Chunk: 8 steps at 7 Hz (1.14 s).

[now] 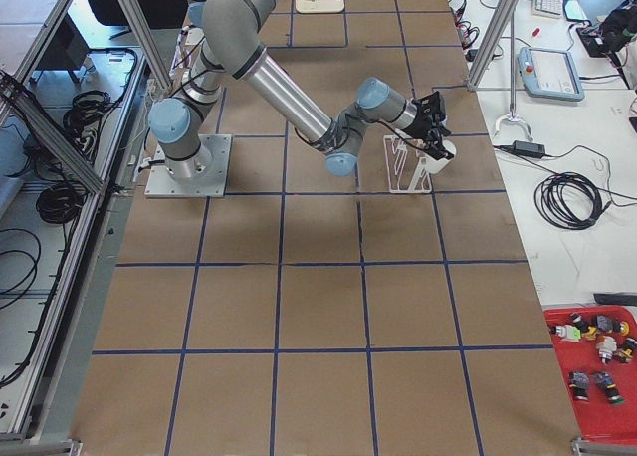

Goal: Transfer IKEA cup to right arm and place on rack

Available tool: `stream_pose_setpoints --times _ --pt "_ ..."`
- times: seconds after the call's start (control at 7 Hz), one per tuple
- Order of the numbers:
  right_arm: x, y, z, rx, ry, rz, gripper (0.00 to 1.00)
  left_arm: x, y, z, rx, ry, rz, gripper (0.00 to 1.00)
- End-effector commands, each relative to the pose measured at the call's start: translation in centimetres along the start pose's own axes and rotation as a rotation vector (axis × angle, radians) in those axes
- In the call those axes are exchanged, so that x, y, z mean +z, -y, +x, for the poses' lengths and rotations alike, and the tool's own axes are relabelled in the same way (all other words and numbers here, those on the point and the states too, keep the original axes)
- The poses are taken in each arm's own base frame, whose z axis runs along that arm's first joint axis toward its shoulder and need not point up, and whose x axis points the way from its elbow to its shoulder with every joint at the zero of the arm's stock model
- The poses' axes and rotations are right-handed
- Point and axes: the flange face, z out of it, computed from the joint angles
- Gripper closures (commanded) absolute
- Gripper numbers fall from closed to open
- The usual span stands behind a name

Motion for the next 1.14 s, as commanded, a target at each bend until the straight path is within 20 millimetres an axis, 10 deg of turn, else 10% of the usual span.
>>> stream_pose_setpoints --times 0.0,0.71,0.86,1.0 --pt "-0.5 0.9 0.0 0.001 0.001 0.014 0.00 0.2 -0.1 0.2 0.003 -0.001 -0.003 0.01" --pt "-4.8 5.1 -2.6 -0.041 0.027 0.060 0.00 0.1 -0.2 0.2 -0.001 0.000 -0.002 0.01" --pt "-6.7 6.0 -7.2 -0.071 0.076 -0.027 0.00 0.1 -0.2 0.2 -0.006 0.000 0.000 0.01" --pt "-6.7 6.0 -7.2 -0.072 0.077 -0.027 0.00 0.3 -0.4 0.2 -0.008 0.000 -0.005 0.01"
